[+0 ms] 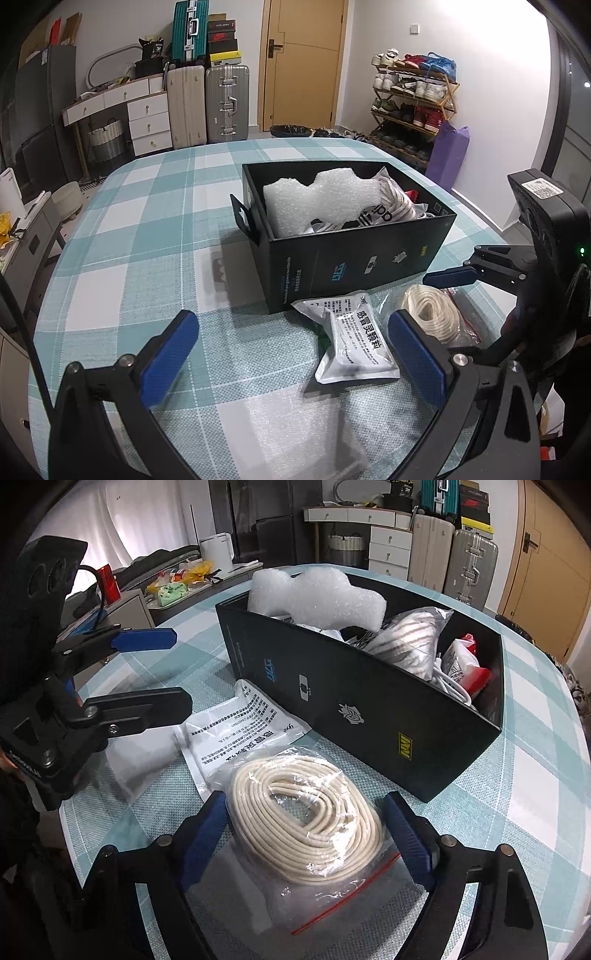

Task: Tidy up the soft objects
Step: 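Withdraw both tools and grasp the bag of white rope with the right gripper, then grasp the white printed sachet with the left gripper while the right gripper holds the rope bag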

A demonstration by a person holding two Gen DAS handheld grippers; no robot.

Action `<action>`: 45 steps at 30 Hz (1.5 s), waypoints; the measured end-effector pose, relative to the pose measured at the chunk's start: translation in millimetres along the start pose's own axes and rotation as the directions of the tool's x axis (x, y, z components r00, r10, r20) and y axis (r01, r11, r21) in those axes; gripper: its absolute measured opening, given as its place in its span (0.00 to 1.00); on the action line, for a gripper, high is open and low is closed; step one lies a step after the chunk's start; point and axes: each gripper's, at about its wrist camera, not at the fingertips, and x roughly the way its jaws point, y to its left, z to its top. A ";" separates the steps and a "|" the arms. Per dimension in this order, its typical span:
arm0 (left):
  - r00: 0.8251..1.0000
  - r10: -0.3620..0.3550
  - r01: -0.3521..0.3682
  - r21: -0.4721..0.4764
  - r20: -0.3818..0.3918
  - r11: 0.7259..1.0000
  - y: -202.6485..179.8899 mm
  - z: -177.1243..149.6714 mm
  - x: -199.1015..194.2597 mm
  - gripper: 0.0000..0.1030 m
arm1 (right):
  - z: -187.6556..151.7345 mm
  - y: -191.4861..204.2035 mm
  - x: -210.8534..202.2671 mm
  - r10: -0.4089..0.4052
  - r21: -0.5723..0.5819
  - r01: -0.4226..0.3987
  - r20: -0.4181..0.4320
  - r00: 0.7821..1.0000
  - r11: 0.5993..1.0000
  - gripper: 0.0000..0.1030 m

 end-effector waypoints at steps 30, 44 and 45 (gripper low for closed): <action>0.990 0.045 -0.031 0.103 -0.131 0.994 -36.6 -0.7 26.7 1.00 | -32.4 -14.9 -62.2 0.019 0.067 -0.032 0.184 0.983 0.997 0.43; 0.981 -0.016 0.043 0.134 -0.192 0.990 -53.9 -1.7 41.6 0.55 | -33.6 -16.2 -69.1 0.012 0.079 -0.028 0.199 0.980 0.996 0.43; 0.982 -0.019 0.045 0.136 -0.189 0.990 -54.1 -1.8 40.6 0.52 | -33.7 -16.1 -69.2 0.013 0.080 -0.029 0.199 0.980 0.996 0.43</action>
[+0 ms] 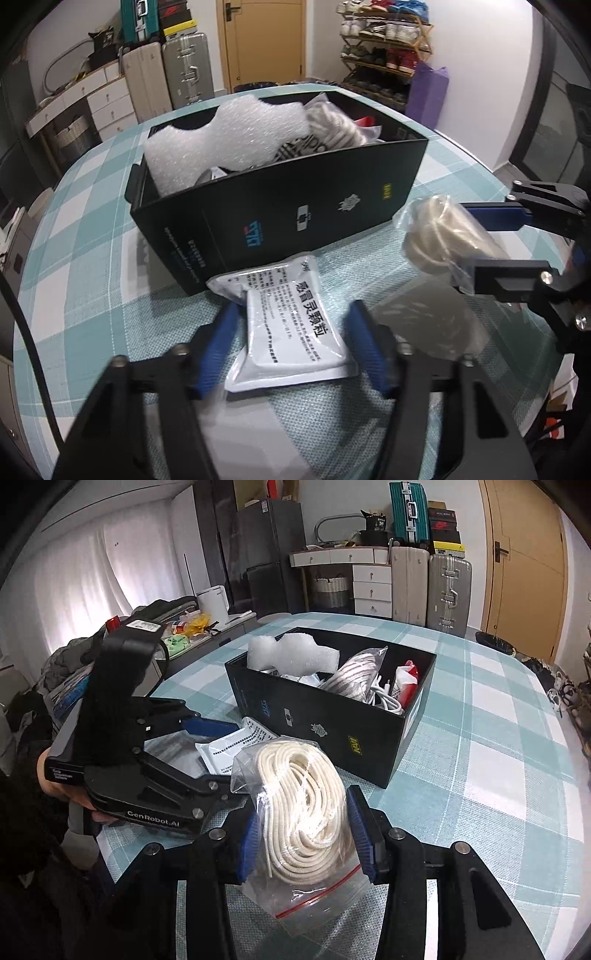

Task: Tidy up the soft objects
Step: 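Grasp the white printed sachet with the left gripper while the right gripper holds the rope bag, then carry the sachet and rope bag over the black box and release both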

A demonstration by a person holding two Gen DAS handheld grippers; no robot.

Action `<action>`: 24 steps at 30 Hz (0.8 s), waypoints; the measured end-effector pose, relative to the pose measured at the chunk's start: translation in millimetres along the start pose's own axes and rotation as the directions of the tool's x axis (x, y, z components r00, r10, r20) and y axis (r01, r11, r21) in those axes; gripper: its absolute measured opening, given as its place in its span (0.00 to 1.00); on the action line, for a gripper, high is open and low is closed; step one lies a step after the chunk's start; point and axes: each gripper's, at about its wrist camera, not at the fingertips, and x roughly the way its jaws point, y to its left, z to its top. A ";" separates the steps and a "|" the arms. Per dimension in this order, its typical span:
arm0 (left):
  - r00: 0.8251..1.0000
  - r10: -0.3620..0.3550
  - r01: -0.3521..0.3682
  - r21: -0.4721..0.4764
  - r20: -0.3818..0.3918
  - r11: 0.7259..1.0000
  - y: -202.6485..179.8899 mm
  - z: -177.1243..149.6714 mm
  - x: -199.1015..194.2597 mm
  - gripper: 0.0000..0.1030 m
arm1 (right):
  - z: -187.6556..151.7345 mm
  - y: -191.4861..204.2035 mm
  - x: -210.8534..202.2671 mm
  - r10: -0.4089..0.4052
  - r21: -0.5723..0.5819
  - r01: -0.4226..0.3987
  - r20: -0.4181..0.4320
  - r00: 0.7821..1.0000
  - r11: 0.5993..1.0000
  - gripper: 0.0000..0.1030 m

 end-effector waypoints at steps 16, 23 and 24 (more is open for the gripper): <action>0.993 -0.057 0.057 -0.004 0.103 0.998 -3.2 -7.1 -34.6 0.36 | 6.2 6.3 -12.1 -0.006 -0.015 0.007 0.064 0.998 1.000 0.43; 0.981 -0.050 0.061 -0.052 0.185 0.997 11.1 -3.0 -59.2 0.36 | 11.7 6.1 -31.7 -0.011 -0.001 0.011 0.153 0.988 1.000 0.43; 0.979 -0.049 0.062 -0.057 0.196 0.996 13.4 -2.5 -62.2 0.36 | 12.2 6.0 -33.9 -0.011 0.002 0.011 0.162 0.987 1.000 0.43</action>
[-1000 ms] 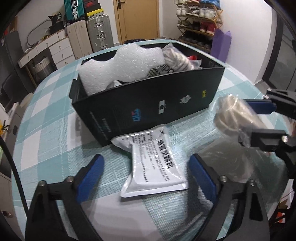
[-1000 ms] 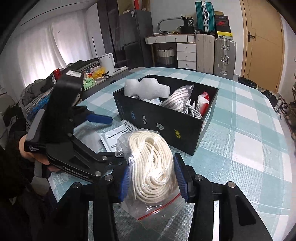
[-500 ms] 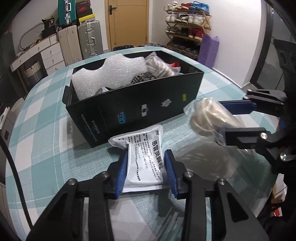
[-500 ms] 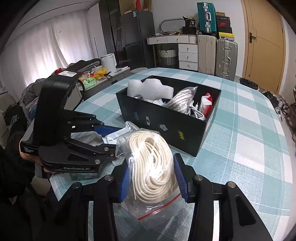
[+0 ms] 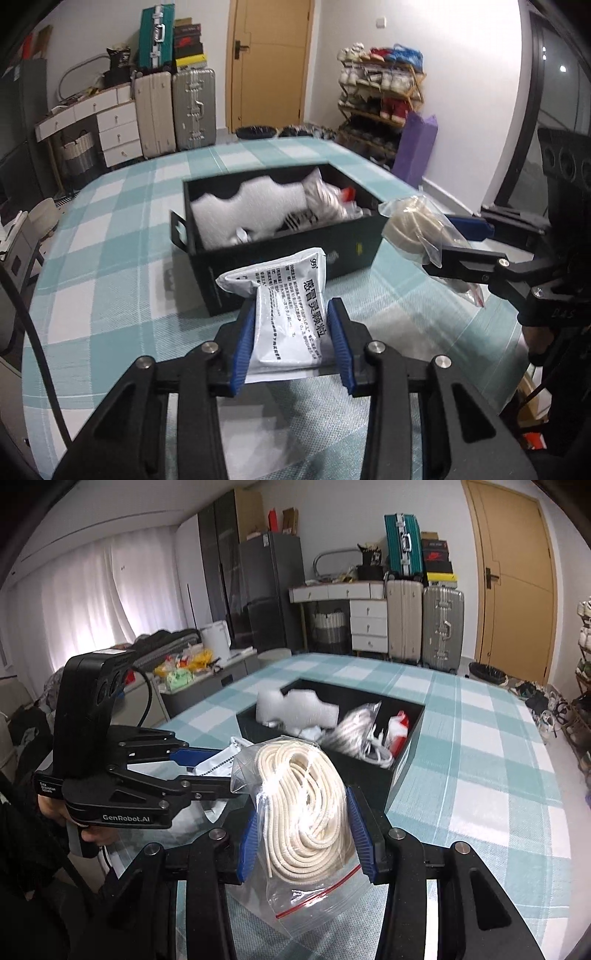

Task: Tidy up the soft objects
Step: 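Carry the sachet and rope bag over the black box and release both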

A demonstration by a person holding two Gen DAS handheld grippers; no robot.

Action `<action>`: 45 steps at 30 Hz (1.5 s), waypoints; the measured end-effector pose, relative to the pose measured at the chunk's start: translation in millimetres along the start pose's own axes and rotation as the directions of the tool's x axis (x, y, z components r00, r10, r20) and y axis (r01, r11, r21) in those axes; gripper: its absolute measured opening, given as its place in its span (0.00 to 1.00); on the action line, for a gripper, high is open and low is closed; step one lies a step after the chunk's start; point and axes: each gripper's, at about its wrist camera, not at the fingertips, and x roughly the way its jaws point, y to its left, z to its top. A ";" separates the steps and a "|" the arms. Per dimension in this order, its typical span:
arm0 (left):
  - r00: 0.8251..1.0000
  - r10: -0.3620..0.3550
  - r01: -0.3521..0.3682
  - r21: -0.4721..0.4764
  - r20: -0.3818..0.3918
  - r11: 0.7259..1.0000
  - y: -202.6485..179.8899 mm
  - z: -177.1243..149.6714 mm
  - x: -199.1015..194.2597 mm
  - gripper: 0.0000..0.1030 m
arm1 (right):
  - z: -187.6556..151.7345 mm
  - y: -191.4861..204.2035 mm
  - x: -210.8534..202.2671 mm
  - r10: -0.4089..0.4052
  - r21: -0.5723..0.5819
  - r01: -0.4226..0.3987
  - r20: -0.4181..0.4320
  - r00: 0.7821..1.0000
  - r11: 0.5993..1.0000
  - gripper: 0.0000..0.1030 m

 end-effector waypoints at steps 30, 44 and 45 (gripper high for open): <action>0.994 0.048 -0.043 -0.050 0.098 0.998 29.5 36.5 -7.9 0.36 | 59.4 -25.7 -5.8 -0.054 0.125 0.034 0.161 0.985 0.992 0.43; 0.997 0.045 -0.042 -0.048 0.067 0.998 31.8 57.7 38.2 0.36 | 65.9 -30.8 15.6 -0.062 0.116 0.048 0.120 0.991 0.992 0.43; 0.997 0.046 -0.043 -0.048 0.068 0.998 32.2 58.4 39.9 0.37 | 65.4 -31.6 17.9 -0.061 0.118 0.047 0.116 0.991 0.992 0.43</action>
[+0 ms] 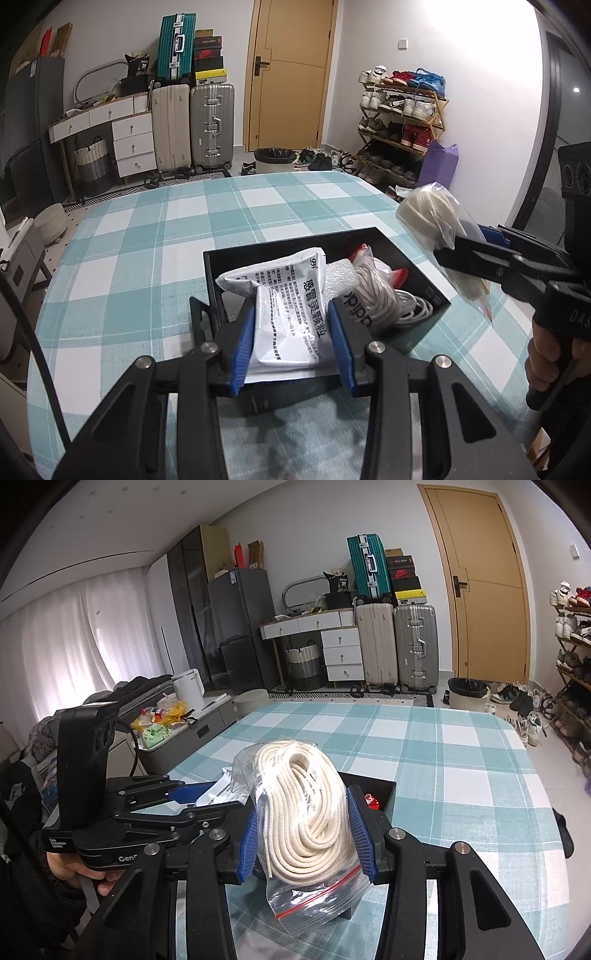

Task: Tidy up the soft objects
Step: 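Carry the sachet and rope bag over the black box and release both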

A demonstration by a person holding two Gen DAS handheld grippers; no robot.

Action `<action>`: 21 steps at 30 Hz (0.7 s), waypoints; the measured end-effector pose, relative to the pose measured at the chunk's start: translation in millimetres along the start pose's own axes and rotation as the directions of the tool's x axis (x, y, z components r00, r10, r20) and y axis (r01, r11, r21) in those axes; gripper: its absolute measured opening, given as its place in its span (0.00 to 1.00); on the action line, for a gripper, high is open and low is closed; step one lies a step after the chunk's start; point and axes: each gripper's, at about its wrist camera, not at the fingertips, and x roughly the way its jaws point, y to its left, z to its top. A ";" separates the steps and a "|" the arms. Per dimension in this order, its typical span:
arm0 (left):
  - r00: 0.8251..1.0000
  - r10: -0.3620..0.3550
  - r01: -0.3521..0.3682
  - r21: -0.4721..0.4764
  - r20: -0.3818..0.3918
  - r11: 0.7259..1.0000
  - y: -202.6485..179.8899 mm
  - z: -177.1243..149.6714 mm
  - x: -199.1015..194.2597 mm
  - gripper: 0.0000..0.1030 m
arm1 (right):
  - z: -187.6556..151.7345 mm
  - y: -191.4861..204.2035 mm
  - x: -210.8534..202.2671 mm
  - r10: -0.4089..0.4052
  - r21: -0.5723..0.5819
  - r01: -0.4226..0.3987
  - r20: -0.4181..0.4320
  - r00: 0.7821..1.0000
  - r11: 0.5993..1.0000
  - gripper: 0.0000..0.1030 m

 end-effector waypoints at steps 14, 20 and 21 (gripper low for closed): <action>0.998 0.037 -0.036 0.031 -0.040 0.999 3.0 3.1 30.4 0.37 | 2.9 -9.6 29.2 -0.019 0.003 0.019 -0.029 0.999 1.000 0.43; 0.997 0.068 -0.064 0.099 -0.037 0.993 -6.8 -0.3 30.2 0.38 | 4.2 -11.4 37.8 -0.032 -0.005 0.032 -0.038 0.999 0.999 0.43; 0.997 0.062 -0.058 0.095 -0.039 0.994 -6.2 0.1 30.0 0.38 | 4.5 -11.1 39.6 -0.035 -0.010 0.035 -0.040 0.999 0.999 0.43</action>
